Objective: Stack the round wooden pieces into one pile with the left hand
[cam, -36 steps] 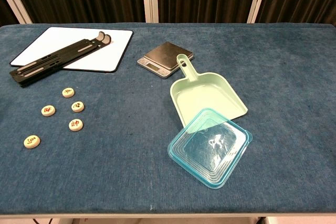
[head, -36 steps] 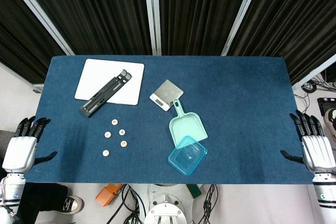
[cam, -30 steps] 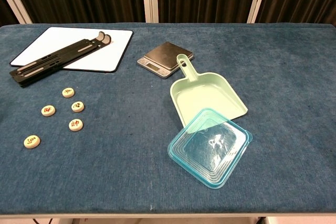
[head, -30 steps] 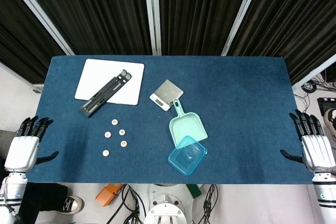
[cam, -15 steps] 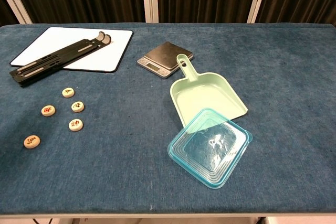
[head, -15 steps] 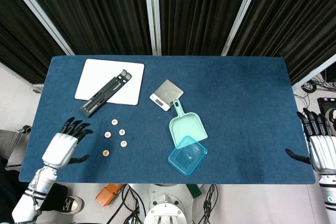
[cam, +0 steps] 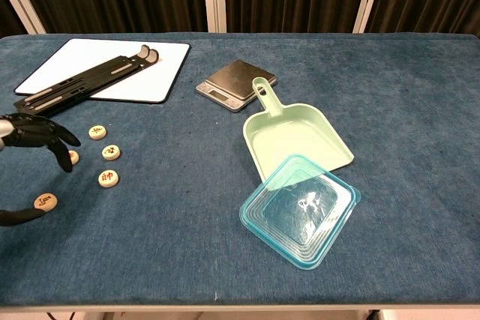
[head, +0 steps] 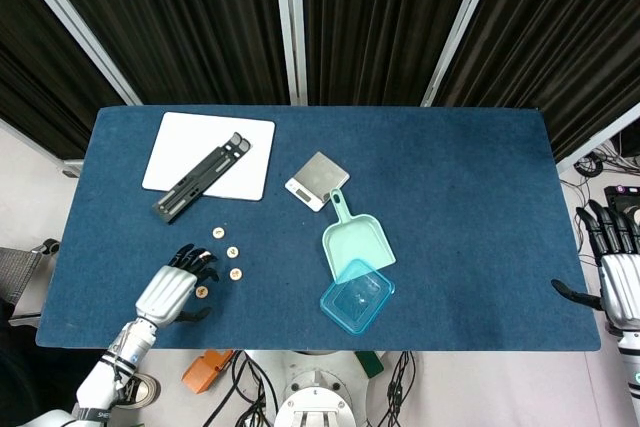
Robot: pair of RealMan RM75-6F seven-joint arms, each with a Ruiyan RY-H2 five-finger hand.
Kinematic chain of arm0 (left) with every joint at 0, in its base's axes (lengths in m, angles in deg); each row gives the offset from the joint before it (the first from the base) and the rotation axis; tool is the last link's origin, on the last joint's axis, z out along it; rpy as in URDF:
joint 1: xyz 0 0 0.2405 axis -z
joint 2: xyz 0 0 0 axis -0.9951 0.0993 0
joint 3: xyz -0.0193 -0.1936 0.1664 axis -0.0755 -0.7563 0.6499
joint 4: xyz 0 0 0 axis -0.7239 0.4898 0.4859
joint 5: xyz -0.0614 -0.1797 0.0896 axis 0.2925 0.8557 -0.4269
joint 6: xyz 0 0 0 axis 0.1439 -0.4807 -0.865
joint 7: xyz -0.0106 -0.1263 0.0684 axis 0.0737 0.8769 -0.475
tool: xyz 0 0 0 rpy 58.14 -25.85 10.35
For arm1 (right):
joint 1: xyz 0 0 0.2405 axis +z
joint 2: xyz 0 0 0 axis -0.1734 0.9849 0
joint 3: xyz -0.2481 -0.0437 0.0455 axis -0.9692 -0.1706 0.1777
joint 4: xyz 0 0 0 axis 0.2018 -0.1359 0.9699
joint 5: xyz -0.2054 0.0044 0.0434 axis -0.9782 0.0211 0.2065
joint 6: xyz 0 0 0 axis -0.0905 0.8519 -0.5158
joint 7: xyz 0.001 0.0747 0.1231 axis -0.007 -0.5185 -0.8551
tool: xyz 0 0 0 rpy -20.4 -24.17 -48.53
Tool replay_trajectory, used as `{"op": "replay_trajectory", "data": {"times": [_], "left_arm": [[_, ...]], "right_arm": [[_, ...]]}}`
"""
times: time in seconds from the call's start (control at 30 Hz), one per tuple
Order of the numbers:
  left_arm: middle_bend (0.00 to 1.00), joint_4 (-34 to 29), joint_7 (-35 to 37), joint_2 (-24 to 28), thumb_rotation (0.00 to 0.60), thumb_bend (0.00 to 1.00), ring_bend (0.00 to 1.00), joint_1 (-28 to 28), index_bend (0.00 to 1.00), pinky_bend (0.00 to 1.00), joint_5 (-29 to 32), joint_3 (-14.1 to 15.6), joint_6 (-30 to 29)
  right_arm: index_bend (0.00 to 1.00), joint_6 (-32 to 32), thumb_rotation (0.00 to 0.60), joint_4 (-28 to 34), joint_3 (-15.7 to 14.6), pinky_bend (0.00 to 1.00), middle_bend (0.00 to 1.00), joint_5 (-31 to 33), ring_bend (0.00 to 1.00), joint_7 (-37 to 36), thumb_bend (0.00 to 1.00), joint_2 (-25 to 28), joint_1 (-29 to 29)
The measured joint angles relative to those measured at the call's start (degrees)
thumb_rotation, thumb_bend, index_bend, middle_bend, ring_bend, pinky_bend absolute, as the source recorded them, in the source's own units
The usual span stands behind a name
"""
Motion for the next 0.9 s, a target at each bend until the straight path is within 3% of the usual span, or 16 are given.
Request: {"op": "replay_trajectory", "data": {"times": [0.9], "left_arm": [[0.17, 11.26, 0.72, -6.73, 0.6, 0.32, 0.02, -0.32, 0.48, 0.03, 2.85, 0.33, -1.39]], "right_arm": [[0.0, -1.21, 0.6, -1.53, -0.2, 0.06, 0.03, 1.07, 0.0, -1.93, 0.03, -0.9, 0.19]]}}
